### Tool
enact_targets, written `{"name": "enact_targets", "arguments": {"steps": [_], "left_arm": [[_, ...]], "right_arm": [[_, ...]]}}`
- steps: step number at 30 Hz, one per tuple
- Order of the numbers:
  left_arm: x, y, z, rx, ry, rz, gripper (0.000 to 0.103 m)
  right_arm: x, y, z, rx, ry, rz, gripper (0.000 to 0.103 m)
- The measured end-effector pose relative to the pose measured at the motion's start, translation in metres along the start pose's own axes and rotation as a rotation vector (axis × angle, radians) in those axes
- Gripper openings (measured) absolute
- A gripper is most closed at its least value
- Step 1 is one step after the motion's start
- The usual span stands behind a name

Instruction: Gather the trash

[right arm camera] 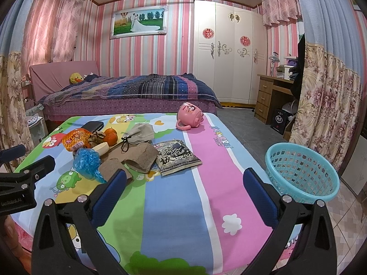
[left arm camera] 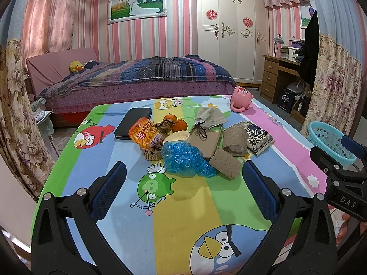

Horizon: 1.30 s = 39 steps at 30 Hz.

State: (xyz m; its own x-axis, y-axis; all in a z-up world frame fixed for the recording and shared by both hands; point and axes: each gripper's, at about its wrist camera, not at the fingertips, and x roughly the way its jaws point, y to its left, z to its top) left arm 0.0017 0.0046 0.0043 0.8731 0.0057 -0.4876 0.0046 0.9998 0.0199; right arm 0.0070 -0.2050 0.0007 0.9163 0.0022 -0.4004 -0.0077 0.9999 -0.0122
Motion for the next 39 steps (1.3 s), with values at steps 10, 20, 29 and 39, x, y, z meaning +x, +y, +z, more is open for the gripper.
{"name": "enact_targets", "arguments": {"steps": [10, 20, 29, 39], "left_arm": [[0.0, 0.0, 0.0001, -0.001, 0.001, 0.0, 0.098], [-0.0003, 0.0007, 0.0006, -0.001, 0.0, 0.0, 0.098], [-0.0003, 0.0009, 0.0005, -0.003, 0.0, 0.001, 0.098], [-0.0007, 0.0016, 0.0003, -0.005, 0.001, 0.002, 0.098]], "right_arm": [[-0.0009, -0.0008, 0.0006, 0.002, -0.002, -0.002, 0.099], [-0.0009, -0.0016, 0.001, 0.002, -0.002, -0.003, 0.099], [-0.001, -0.0017, 0.0009, 0.002, -0.003, -0.004, 0.099], [-0.0024, -0.0037, 0.001, 0.003, -0.005, -0.005, 0.099]]}}
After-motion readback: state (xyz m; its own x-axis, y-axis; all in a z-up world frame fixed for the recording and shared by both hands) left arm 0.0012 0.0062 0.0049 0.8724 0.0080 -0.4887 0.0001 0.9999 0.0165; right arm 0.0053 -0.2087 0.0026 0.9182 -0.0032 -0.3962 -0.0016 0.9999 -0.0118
